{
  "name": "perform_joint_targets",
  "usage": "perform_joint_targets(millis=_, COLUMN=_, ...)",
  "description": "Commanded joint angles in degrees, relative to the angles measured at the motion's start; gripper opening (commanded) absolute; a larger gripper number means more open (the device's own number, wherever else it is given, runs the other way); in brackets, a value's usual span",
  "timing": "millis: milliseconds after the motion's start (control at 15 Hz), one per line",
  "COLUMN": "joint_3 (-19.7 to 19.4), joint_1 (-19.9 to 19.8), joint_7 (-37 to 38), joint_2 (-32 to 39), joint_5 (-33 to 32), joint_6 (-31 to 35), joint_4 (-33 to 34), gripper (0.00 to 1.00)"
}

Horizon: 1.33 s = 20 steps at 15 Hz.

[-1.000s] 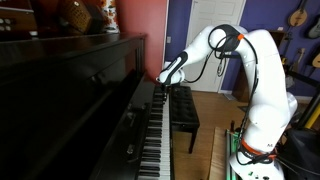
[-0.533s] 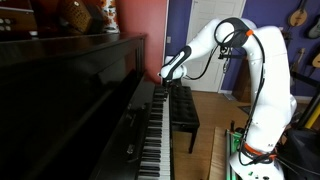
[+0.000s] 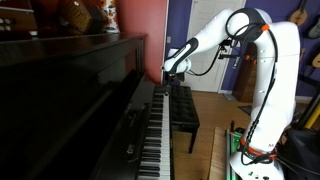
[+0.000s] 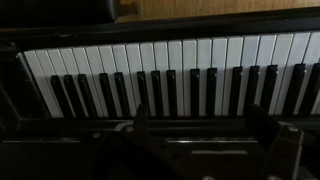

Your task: Press one white key on the right side of the piano

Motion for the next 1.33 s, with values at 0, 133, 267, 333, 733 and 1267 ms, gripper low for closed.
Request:
perform_joint_targets(millis=0, joint_3=-2.2, joint_1=2.2, joint_7=2.7, joint_2=-5.3, joint_5=-1.2, joint_6=-0.7, joint_4=-4.2, gripper=1.0)
perform_joint_targets(millis=133, joint_3=-2.9, joint_1=2.8, joint_7=3.8, joint_2=-7.0, joint_5=-1.8, joint_6=-0.4, joint_4=-5.3, gripper=1.0)
perform_joint_targets(millis=267, joint_3=-3.6, joint_1=3.4, joint_7=4.6, joint_2=-8.8, joint_5=-2.3, joint_6=0.1, joint_4=-6.5, gripper=1.0)
perform_joint_targets(millis=333, joint_3=-3.9, joint_1=3.7, joint_7=4.9, joint_2=-9.7, joint_5=-2.5, joint_6=0.2, joint_4=-7.0, gripper=1.0)
perform_joint_targets(millis=733, joint_3=-5.4, joint_1=5.0, joint_7=6.8, joint_2=-13.9, joint_5=-4.0, joint_6=0.8, joint_4=-9.6, gripper=1.0)
perform_joint_targets(millis=1267, joint_3=-5.7, joint_1=5.4, joint_7=5.6, joint_2=-13.0, joint_5=-2.8, joint_6=0.0, joint_4=-8.2, gripper=1.0)
